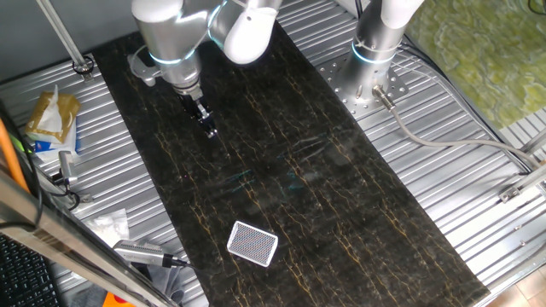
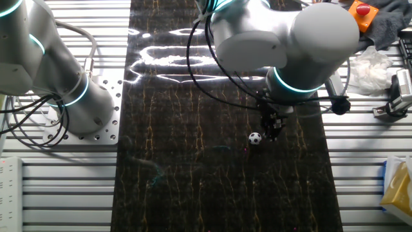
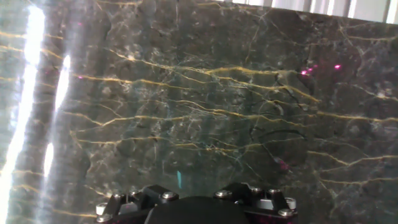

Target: Push the soccer ball into the goal

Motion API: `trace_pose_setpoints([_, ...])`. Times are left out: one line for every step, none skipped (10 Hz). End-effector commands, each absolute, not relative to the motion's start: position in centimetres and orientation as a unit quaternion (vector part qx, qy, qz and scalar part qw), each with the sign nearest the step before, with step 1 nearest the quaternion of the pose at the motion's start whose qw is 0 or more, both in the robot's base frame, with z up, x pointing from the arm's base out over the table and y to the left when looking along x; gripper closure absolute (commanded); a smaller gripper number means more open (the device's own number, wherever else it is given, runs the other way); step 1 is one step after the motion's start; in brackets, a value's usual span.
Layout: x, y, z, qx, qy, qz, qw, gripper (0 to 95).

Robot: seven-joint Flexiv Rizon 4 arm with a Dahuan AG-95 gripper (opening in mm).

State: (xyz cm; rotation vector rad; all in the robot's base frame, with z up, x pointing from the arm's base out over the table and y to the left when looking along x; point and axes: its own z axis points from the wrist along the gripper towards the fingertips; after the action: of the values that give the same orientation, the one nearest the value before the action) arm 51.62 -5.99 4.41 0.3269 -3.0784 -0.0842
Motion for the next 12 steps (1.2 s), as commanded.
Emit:
trace_pose_setpoints([51.2, -6.8, 4.6, 0.109, -0.993, -0.028, 0.021, 19.0])
trace_pose_setpoints([50.8, -7.2, 4.6, 0.109, -0.993, -0.031, 0.021, 19.0])
trace_pose_setpoints([50.5, -7.5, 4.6, 0.104, -0.994, -0.032, 0.021, 19.0])
trace_pose_setpoints([50.2, -7.7, 4.4, 0.099, -0.994, -0.036, 0.020, 19.0])
trace_pose_setpoints([49.9, -7.9, 4.1, 0.094, -0.995, -0.041, 0.019, 19.0])
trace_pose_setpoints([49.5, -8.1, 3.7, 0.087, -0.995, -0.048, 0.019, 19.0])
trace_pose_setpoints([49.3, -8.1, 3.4, 0.086, -0.995, -0.050, 0.018, 19.0])
trace_pose_setpoints([49.2, -8.2, 3.2, 0.083, -0.995, -0.054, 0.018, 19.0])
trace_pose_setpoints([49.3, -8.2, 3.1, 0.080, -0.995, -0.060, 0.018, 19.0])
trace_pose_setpoints([49.3, -8.1, 2.8, 0.079, -0.995, -0.064, 0.018, 19.0])
trace_pose_setpoints([49.4, -8.0, 2.6, 0.077, -0.995, -0.066, 0.018, 19.0])
trace_pose_setpoints([49.5, -7.8, 2.5, 0.074, -0.995, -0.068, 0.018, 19.0])
